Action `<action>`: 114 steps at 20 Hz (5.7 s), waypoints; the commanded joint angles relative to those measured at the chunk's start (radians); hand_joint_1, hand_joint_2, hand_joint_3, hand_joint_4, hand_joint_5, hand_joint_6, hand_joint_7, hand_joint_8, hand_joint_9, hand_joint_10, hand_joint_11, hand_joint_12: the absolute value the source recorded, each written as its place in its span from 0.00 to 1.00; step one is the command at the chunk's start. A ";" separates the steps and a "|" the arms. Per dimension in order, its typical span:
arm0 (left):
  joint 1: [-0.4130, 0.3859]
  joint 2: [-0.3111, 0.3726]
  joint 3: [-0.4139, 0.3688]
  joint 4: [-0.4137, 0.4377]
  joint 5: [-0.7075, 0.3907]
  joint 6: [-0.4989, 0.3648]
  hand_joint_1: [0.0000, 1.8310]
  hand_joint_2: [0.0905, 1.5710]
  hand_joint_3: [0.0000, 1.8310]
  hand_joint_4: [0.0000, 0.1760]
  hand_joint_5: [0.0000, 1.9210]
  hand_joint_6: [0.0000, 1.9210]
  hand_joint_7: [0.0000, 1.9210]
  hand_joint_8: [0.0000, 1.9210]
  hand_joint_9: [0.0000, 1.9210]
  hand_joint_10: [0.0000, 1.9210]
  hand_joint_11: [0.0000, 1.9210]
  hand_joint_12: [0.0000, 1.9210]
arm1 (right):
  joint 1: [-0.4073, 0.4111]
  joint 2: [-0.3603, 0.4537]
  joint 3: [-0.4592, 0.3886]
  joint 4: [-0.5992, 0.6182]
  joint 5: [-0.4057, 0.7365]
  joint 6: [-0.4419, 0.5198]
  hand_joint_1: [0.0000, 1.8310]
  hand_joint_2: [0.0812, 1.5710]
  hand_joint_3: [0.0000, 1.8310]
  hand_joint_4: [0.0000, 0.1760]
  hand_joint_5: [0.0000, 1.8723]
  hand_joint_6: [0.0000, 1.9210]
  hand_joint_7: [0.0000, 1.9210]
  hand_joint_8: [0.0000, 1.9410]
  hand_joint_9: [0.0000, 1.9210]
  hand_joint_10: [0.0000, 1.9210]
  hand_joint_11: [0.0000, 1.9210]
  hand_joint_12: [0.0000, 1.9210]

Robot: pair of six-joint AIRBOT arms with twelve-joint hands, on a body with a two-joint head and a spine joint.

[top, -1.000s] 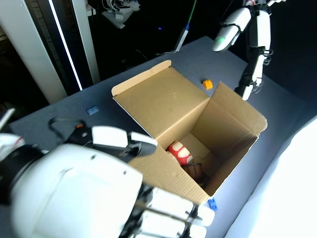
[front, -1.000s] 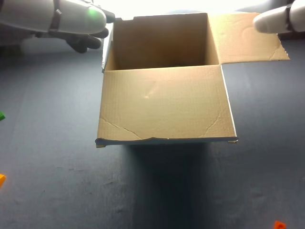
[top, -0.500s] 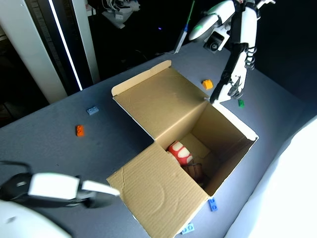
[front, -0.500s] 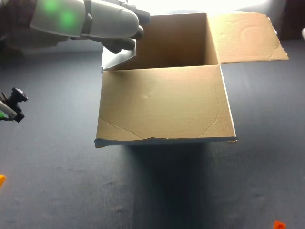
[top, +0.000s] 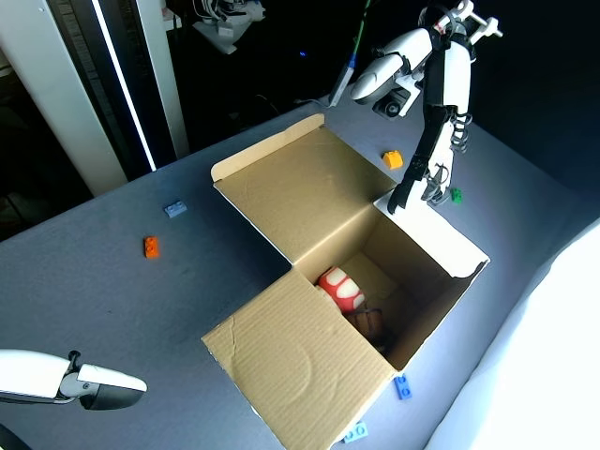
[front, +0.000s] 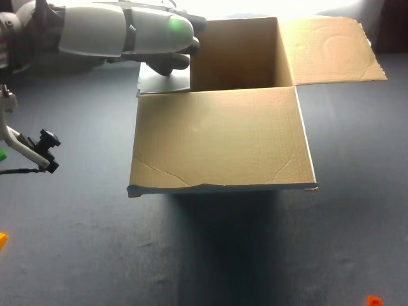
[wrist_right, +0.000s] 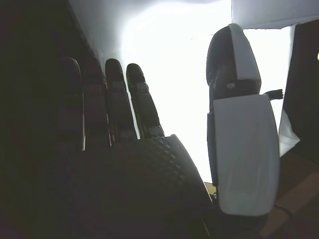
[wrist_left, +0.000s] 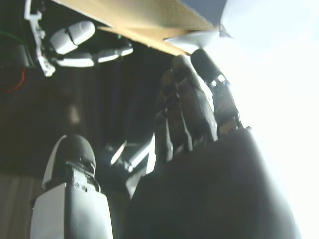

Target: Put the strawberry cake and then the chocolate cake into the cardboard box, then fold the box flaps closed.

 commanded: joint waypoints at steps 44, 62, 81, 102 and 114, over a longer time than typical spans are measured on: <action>-0.084 0.026 0.167 0.173 -0.105 -0.183 0.22 0.69 0.00 0.16 0.14 0.00 0.21 0.00 0.24 0.00 0.04 0.58 | 0.057 -0.278 0.073 -0.074 0.284 -0.267 0.29 0.65 0.00 0.00 0.11 0.01 0.15 0.01 0.09 0.17 0.00 0.53; 0.142 0.192 0.086 0.192 -0.141 -0.381 0.20 0.69 0.00 0.14 0.15 0.00 0.22 0.00 0.25 0.00 0.06 0.54 | 0.344 -0.325 0.072 -0.193 0.079 -0.257 0.29 0.66 0.00 0.00 0.09 0.00 0.14 0.00 0.09 0.18 0.00 0.57; 0.204 0.226 -0.008 0.375 -0.331 -0.577 0.17 0.69 0.00 0.16 0.15 0.01 0.21 0.00 0.24 0.00 0.05 0.54 | 0.300 -0.393 0.087 -0.237 0.082 -0.296 0.27 0.66 0.00 0.00 0.10 0.00 0.14 0.00 0.10 0.19 0.00 0.61; 0.201 0.243 -0.105 0.401 -0.410 -0.632 0.23 0.69 0.00 0.19 0.17 0.00 0.21 0.00 0.24 0.00 0.05 0.53 | 0.337 -0.205 0.054 -0.170 0.066 -0.233 0.29 0.66 0.00 0.00 0.10 0.00 0.15 0.00 0.10 0.17 0.00 0.58; 0.135 0.229 -0.087 0.341 -0.410 -0.632 0.22 0.68 0.00 0.16 0.16 0.00 0.21 0.00 0.24 0.00 0.06 0.54 | 0.018 0.115 -0.204 0.110 0.234 -0.244 0.28 0.66 0.00 0.00 0.10 0.00 0.15 0.00 0.12 0.15 0.00 0.58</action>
